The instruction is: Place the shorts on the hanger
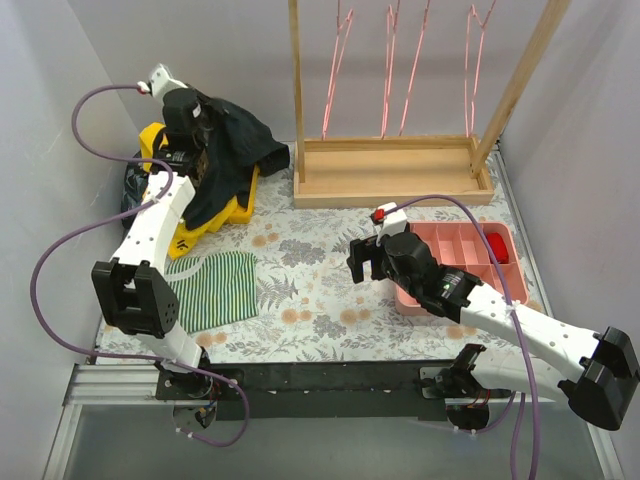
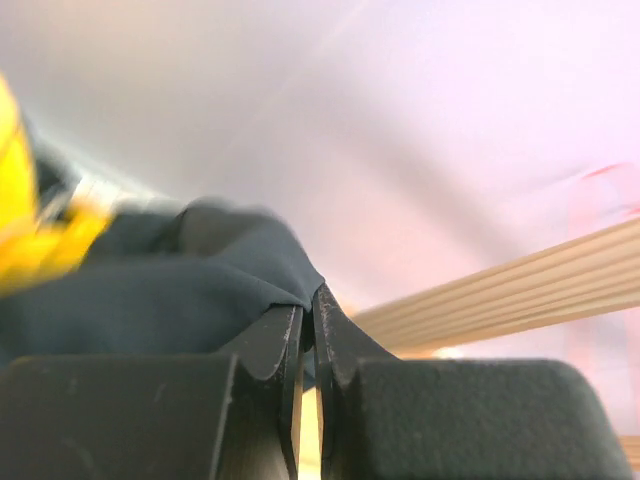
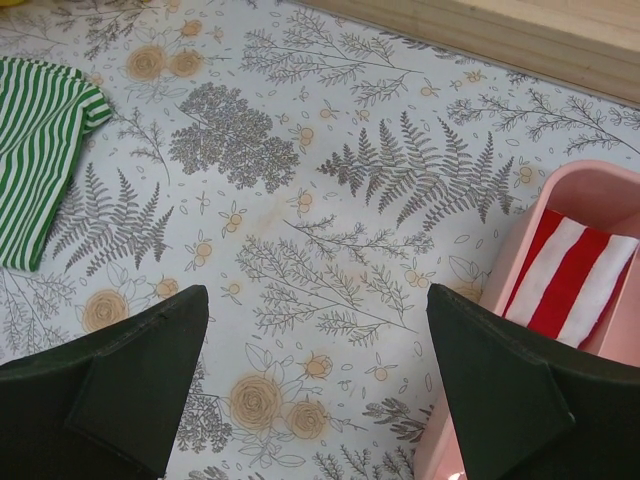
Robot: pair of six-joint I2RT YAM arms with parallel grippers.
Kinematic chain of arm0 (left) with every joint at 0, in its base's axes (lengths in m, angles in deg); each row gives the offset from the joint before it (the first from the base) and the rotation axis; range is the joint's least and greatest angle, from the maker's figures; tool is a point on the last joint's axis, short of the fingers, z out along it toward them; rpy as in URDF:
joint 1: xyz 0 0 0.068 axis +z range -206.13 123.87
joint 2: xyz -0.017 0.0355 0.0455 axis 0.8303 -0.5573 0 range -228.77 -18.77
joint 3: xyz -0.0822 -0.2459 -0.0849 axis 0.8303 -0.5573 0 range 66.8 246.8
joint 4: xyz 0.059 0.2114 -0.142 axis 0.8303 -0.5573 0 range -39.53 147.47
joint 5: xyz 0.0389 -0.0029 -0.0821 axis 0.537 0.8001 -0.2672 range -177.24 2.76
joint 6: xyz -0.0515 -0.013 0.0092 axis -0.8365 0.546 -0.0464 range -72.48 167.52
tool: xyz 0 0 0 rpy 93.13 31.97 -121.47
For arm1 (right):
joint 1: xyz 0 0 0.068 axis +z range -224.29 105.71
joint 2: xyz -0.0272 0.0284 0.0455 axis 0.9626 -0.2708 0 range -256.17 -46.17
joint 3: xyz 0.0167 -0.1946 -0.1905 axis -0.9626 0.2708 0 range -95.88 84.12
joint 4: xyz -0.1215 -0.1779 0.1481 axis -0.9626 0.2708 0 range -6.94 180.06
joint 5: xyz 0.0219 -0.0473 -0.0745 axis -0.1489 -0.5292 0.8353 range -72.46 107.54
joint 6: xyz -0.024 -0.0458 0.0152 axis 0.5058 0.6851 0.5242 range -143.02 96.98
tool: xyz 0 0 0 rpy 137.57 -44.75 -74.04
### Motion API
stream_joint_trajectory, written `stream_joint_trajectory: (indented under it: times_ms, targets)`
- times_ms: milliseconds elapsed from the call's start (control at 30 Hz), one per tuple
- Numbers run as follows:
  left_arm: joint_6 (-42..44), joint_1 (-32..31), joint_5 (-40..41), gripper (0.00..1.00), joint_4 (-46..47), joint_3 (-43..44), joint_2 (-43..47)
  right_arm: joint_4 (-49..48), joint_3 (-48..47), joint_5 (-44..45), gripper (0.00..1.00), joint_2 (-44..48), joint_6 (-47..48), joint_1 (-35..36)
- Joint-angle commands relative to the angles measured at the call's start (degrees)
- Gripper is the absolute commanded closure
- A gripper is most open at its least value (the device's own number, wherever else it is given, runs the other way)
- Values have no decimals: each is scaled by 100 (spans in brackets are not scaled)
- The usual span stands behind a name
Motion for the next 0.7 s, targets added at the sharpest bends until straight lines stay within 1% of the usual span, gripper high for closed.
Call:
stream_joint_trajectory:
  times_ms: [0,67,167,367,467,600,667]
  targets:
    - [377,37,91,100,851,664,338,-52,-313,-13,2,84,110,-11]
    - [508,45,144,100,1044,944,338,-69,-313,-48,2,84,137,-2]
    - [640,45,170,100,1045,1322,364,-78,-305,-84,2,84,189,-11]
    - [659,36,-356,100,931,1780,627,-254,-296,-198,2,93,277,-11]
    - [553,19,-673,100,921,1693,951,-421,-322,-312,2,84,295,-11]
    - [430,1,-875,100,588,1421,1444,-596,-384,-505,4,49,251,-11]
    - [351,-7,-1112,100,456,1359,1612,-729,-375,-655,4,41,146,-2]
